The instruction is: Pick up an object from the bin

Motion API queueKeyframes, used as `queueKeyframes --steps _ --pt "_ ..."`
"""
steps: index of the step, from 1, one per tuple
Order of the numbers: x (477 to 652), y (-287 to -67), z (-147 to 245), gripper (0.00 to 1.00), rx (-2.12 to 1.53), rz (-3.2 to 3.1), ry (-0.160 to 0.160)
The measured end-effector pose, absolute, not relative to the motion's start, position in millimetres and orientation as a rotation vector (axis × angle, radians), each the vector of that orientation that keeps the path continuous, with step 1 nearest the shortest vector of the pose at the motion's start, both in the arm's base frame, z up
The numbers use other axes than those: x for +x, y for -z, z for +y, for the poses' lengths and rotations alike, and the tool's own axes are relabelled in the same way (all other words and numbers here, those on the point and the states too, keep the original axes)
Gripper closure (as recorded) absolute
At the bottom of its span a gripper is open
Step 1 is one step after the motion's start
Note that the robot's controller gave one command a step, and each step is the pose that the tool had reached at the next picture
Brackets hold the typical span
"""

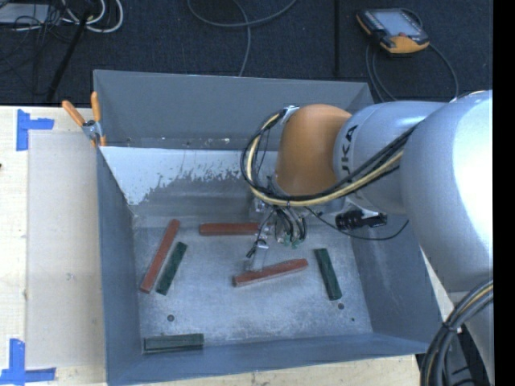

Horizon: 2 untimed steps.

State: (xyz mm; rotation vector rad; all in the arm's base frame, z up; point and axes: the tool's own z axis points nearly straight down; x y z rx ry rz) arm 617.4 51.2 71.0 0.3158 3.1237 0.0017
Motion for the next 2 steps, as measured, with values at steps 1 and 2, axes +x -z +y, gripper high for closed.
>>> queueKeyframes --steps 1,2 --pt "616.5 -70.4 44.0 1.00 0.289 3.127 -0.001" --pt "616.5 -70.4 44.0 1.00 0.289 3.127 -0.001"
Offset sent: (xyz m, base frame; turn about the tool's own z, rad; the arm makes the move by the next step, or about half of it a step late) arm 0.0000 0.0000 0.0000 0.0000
